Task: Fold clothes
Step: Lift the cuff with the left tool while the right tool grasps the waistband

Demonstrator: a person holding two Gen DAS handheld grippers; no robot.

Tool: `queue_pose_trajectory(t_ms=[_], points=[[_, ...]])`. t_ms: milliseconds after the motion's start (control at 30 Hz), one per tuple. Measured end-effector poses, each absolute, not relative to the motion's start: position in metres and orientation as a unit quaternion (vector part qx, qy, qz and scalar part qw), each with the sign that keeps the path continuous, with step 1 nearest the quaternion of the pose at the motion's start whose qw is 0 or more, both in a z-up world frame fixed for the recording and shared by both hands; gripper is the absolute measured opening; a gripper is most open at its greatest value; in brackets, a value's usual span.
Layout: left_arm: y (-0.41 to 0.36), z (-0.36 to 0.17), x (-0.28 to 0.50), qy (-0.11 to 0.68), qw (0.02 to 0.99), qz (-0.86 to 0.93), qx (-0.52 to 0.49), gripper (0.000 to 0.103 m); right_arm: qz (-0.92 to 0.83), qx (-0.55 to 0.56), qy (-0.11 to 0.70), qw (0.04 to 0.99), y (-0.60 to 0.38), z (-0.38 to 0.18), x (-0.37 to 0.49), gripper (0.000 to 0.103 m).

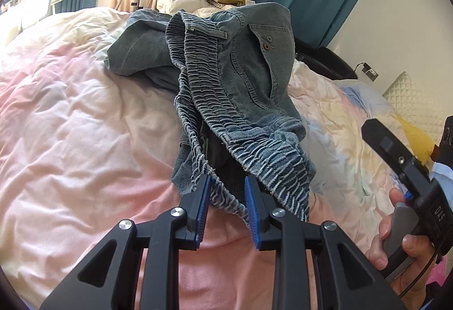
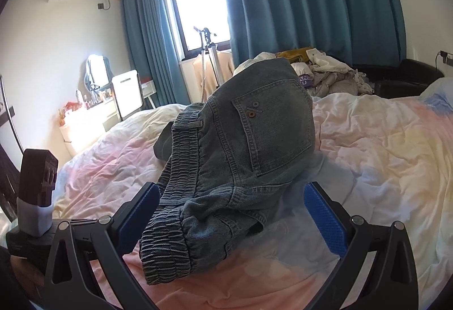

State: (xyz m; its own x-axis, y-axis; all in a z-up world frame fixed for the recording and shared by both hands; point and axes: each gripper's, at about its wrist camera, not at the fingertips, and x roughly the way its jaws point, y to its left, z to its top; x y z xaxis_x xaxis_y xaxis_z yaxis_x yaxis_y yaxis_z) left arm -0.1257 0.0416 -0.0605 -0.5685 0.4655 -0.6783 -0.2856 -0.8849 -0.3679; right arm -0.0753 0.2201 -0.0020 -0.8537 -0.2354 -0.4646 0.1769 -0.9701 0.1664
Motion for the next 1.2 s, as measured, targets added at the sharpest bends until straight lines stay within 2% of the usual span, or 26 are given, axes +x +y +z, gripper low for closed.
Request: queue_pose_trajectory(t_ms=[100,300,467,500,533,667,800,900,967,1100,1200], points=[[0.046,-0.061,-0.127,-0.090,0.217,0.886,-0.400,0.026,-0.960,0.254,-0.040,0.116,0.209,0.001,-0.079,0.102],[0.041,-0.063,-0.129,-0.118,0.228,0.879,-0.401,0.026,-0.956,0.264,-0.010,0.128,0.191,0.023,-0.111,0.096],[0.028,-0.067,-0.132,-0.156,0.234,0.871,-0.403,0.026,-0.942,0.295,0.066,0.142,0.157,0.043,-0.172,0.086],[0.026,-0.069,-0.133,-0.163,0.234,0.869,-0.405,0.026,-0.938,0.303,0.078,0.149,0.149,0.046,-0.187,0.079],[0.024,-0.071,-0.135,-0.171,0.232,0.866,-0.408,0.026,-0.934,0.309,0.087,0.156,0.140,0.048,-0.201,0.076],[0.022,-0.078,-0.140,-0.186,0.239,0.860,-0.410,0.026,-0.915,0.343,0.130,0.171,0.100,0.046,-0.254,0.071],[0.024,-0.080,-0.139,-0.181,0.245,0.862,-0.405,0.026,-0.886,0.406,0.148,0.168,0.060,0.024,-0.304,0.057],[0.022,-0.079,-0.137,-0.180,0.247,0.862,-0.404,0.026,-0.873,0.413,0.224,0.129,0.040,0.006,-0.322,0.047],[0.019,-0.079,-0.135,-0.181,0.249,0.862,-0.404,0.026,-0.865,0.421,0.251,0.110,0.041,-0.002,-0.326,0.034],[0.016,-0.080,-0.134,-0.189,0.254,0.857,-0.407,0.026,-0.867,0.417,0.256,0.095,0.060,0.008,-0.313,0.011],[0.015,-0.080,-0.133,-0.193,0.255,0.855,-0.409,0.026,-0.883,0.397,0.237,0.075,0.084,0.027,-0.292,0.007]])
